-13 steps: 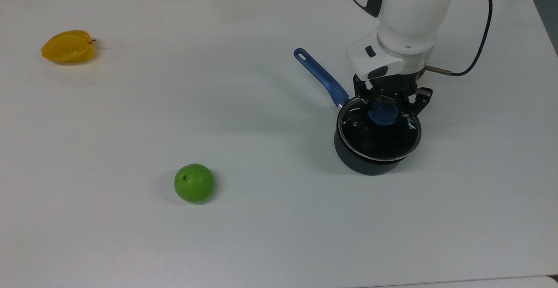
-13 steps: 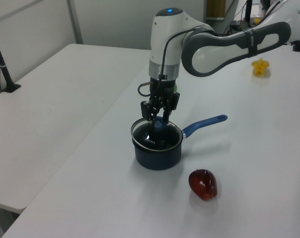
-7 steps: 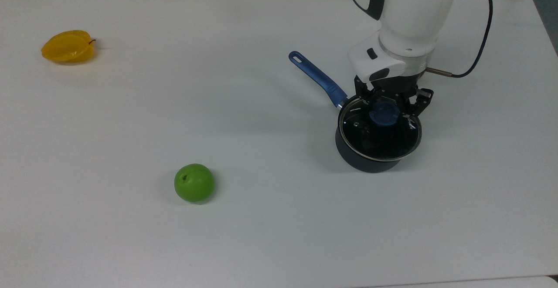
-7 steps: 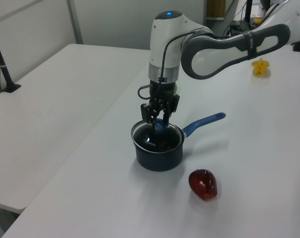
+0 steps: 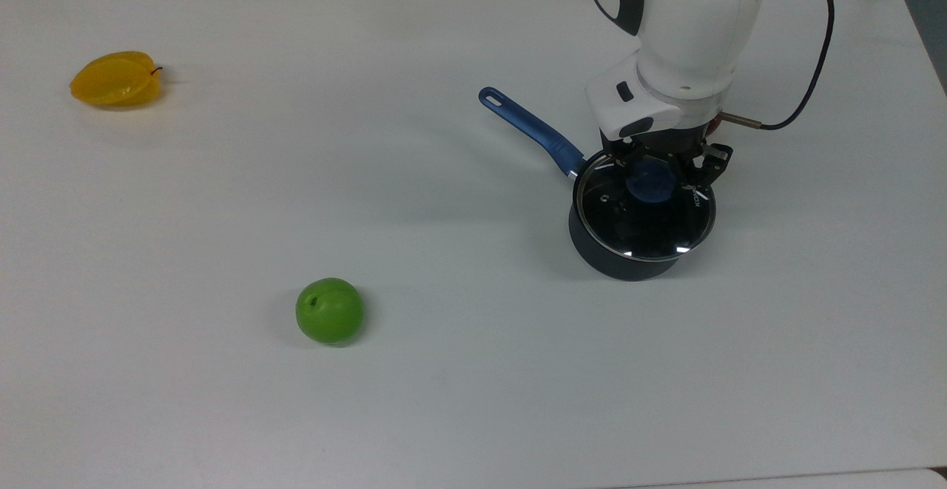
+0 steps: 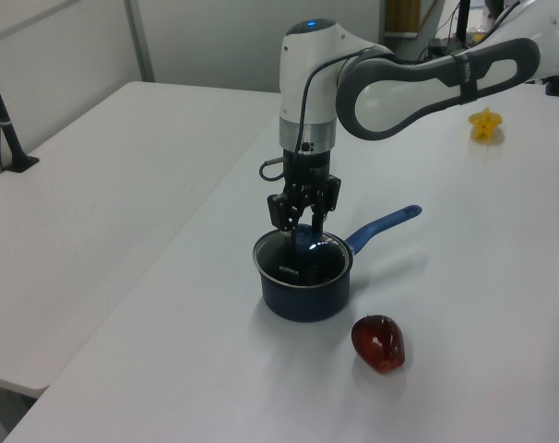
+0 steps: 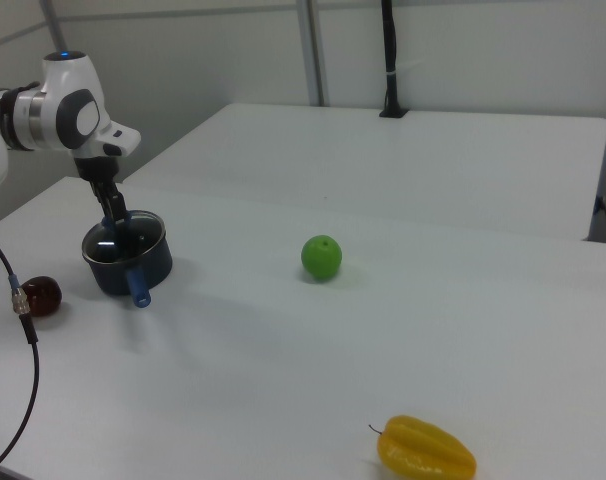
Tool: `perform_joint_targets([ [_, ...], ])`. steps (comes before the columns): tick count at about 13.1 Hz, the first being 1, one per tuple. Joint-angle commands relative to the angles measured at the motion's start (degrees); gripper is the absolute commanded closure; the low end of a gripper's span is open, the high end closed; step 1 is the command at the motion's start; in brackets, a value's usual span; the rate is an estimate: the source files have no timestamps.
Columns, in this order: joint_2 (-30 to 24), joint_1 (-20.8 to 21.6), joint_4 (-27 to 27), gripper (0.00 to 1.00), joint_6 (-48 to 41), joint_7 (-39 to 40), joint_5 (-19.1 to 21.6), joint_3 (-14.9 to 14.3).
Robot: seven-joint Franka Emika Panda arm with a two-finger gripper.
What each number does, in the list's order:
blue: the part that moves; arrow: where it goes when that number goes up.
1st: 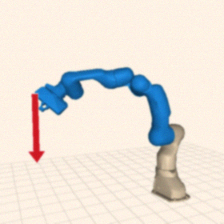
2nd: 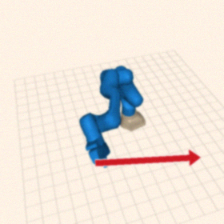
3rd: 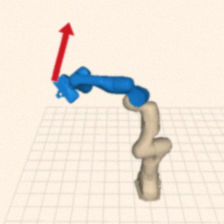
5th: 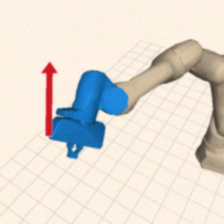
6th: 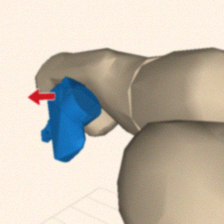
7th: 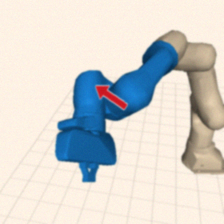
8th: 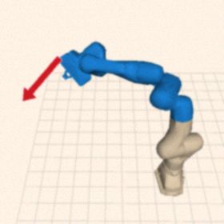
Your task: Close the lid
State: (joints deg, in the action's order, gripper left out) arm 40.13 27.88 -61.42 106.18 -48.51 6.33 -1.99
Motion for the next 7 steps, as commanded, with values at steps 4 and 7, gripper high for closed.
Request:
perform_joint_targets([
  [4, -0.2, -0.7, 0.9, 0.59, -5.3, -0.8, 0.9, 0.6],
  [7, -0.7, -1.0, 1.3, 0.59, -7.7, -0.8, 0.9, 0.6],
])
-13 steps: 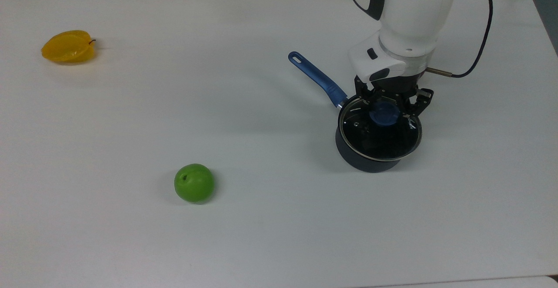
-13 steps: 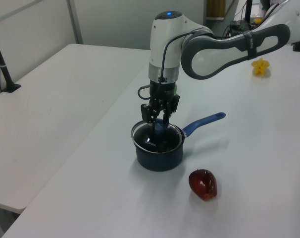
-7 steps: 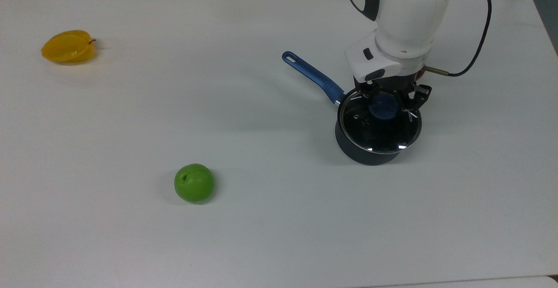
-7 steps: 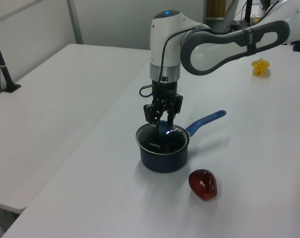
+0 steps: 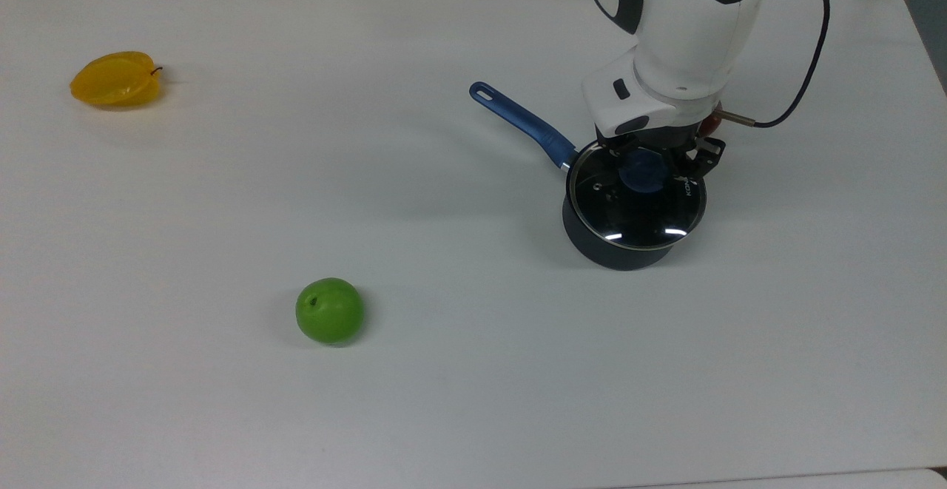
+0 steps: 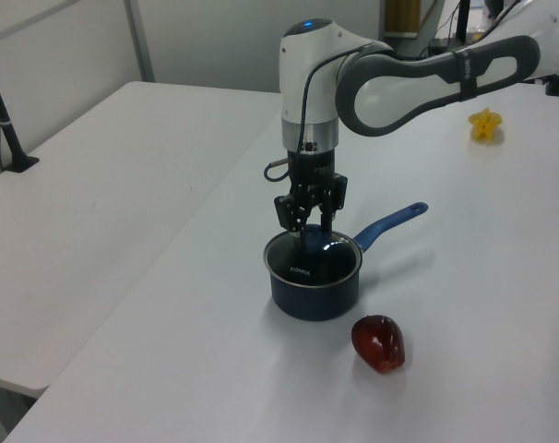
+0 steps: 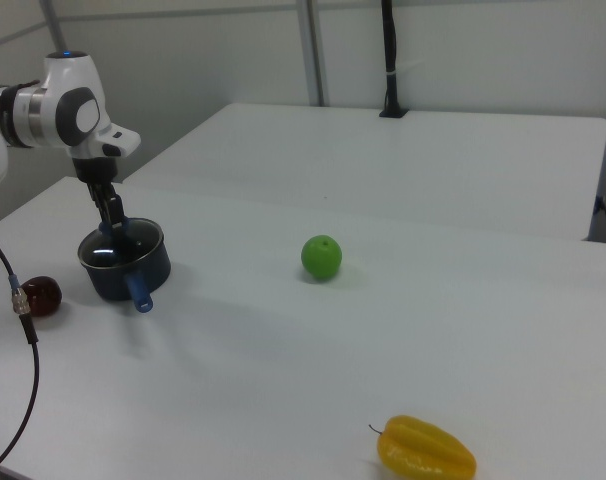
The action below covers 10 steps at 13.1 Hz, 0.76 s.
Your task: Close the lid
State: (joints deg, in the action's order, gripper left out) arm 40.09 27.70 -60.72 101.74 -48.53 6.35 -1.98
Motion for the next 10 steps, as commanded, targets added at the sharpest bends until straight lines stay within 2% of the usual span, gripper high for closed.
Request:
perform_joint_targets([
  [1, -0.6, -0.8, 0.3, 0.59, -3.5, -0.8, 0.9, 0.4],
  [4, -0.5, -0.7, -0.2, 0.56, -3.7, -0.6, 0.3, 0.0],
  [5, -0.5, -0.7, -0.2, 0.48, -3.7, -0.6, 0.2, 0.0],
  [6, -0.5, -0.6, -0.2, 0.35, -3.6, -0.6, 0.1, -0.1],
  [8, -0.5, -0.6, -0.2, 0.0, -3.6, -0.6, 0.1, -0.3],
  [10, -1.4, -0.8, -0.2, 0.0, -3.7, 1.8, 0.1, -0.4],
])
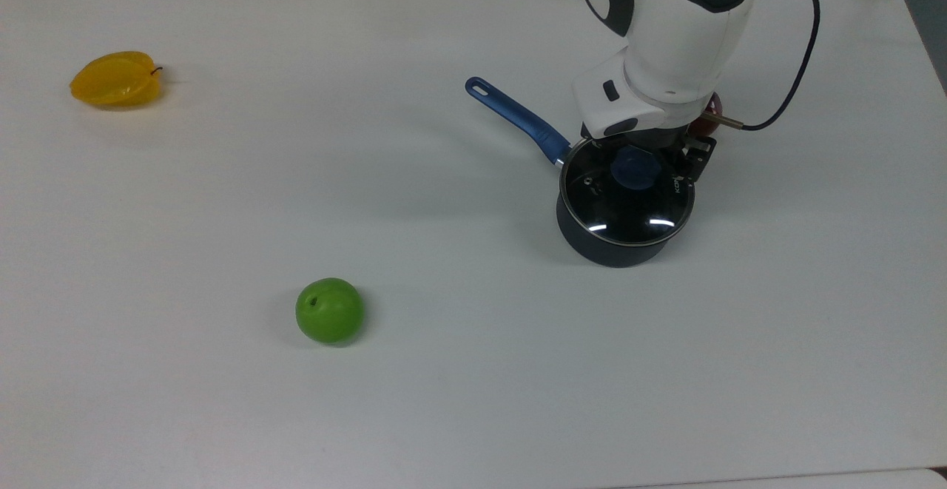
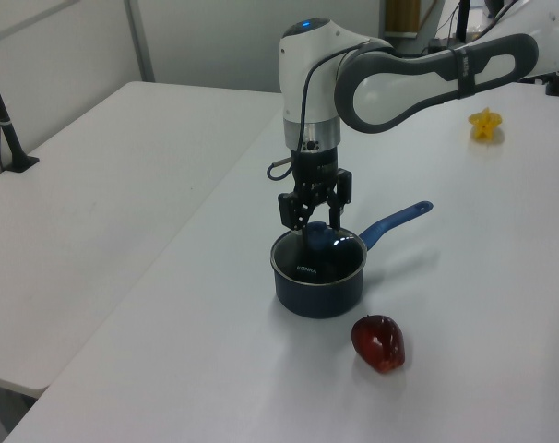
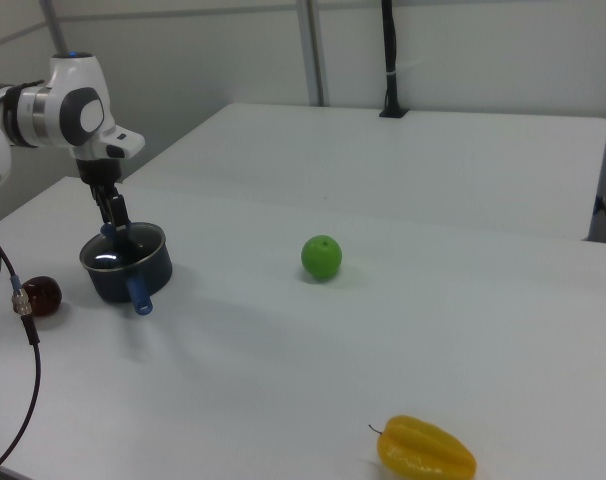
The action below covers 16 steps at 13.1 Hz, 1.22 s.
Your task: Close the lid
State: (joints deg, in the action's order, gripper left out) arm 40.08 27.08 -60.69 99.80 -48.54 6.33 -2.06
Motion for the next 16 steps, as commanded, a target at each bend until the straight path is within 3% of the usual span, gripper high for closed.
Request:
perform_joint_targets([
  [1, -3.1, -0.3, -0.6, 0.0, -1.9, 3.4, 0.1, -0.8],
  [3, -8.5, -1.4, -3.2, 0.0, -2.4, 8.5, 0.1, -1.5],
  [5, -17.8, -4.2, -11.8, 0.0, -2.2, 17.3, 0.0, -1.3],
  [8, -33.4, -12.2, -26.8, 0.0, -3.6, 31.4, -2.1, -0.4],
  [10, -40.7, -18.4, -33.4, 0.0, -5.3, 38.8, -2.2, 0.1],
  [13, -43.2, -24.8, -34.4, 0.0, -11.2, 47.3, -2.6, -0.6],
  [16, -42.9, -26.0, -34.2, 0.0, -10.6, 47.8, -4.4, -1.1],
])
